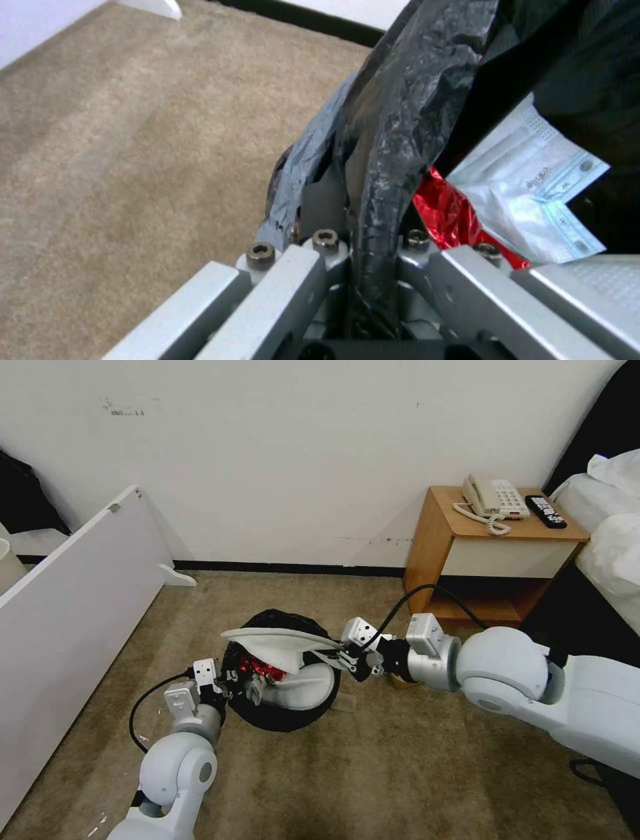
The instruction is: Pick up the trash bin and place the garbage on the floor into it.
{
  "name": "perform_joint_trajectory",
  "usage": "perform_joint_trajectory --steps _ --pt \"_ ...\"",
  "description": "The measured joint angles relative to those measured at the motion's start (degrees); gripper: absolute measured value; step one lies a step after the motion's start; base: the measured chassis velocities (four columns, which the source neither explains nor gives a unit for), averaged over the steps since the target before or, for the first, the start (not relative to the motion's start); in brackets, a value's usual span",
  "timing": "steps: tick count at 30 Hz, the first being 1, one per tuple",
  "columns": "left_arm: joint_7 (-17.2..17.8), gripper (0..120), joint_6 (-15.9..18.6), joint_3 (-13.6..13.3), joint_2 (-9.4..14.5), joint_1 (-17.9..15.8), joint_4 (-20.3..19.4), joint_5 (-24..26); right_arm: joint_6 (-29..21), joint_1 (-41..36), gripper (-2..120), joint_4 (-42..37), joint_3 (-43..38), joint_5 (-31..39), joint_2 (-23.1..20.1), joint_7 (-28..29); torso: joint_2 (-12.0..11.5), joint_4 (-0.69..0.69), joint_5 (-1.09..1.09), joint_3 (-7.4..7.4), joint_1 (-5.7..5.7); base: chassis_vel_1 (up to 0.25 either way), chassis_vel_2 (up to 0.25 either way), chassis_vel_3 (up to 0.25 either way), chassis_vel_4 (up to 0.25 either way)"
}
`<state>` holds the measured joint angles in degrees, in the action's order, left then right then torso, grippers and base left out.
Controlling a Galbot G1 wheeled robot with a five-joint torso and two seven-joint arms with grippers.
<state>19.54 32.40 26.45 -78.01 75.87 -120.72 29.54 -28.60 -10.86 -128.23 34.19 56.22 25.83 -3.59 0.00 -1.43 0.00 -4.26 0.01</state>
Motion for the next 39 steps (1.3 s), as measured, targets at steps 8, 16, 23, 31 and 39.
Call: perform_joint_trajectory --steps 8,16,23,31,39 --pt "-0.22 1 -0.69 0.56 0.73 -0.58 -0.41 -0.88 -1.15 -7.29 1 -4.51 -5.12 10.2 -5.75 4.57 0.0 -0.01 0.0 0.0 0.0 0.0 0.0 0.0 0.0" --pt "-1.31 1 -2.01 0.72 1.2 -0.71 -0.91 -3.58 -1.94 -9.34 1 -6.18 -6.07 16.66 -8.31 6.73 0.0 0.0 -0.01 0.0 0.0 0.0 0.0 0.0 0.0" --pt "-3.67 1 -3.45 0.29 1.29 0.1 -1.63 -7.84 -3.69 -8.04 1 -7.51 -5.99 25.74 -7.76 9.78 0.0 0.0 -0.01 0.0 0.0 0.0 0.0 0.0 0.0" --pt "-5.54 1 -4.68 -0.76 1.31 1.1 -2.39 -10.71 -4.23 -3.63 1 -7.58 -2.7 31.23 -4.4 13.79 0.0 0.01 -0.01 0.0 0.0 0.0 0.0 0.0 0.0" --pt "-6.25 1 -4.73 -1.65 1.62 2.36 -3.48 -10.78 -3.84 0.03 1 -4.96 -0.07 31.22 -0.71 14.58 0.0 0.0 -0.01 -0.01 0.0 0.0 0.0 0.0 0.0"
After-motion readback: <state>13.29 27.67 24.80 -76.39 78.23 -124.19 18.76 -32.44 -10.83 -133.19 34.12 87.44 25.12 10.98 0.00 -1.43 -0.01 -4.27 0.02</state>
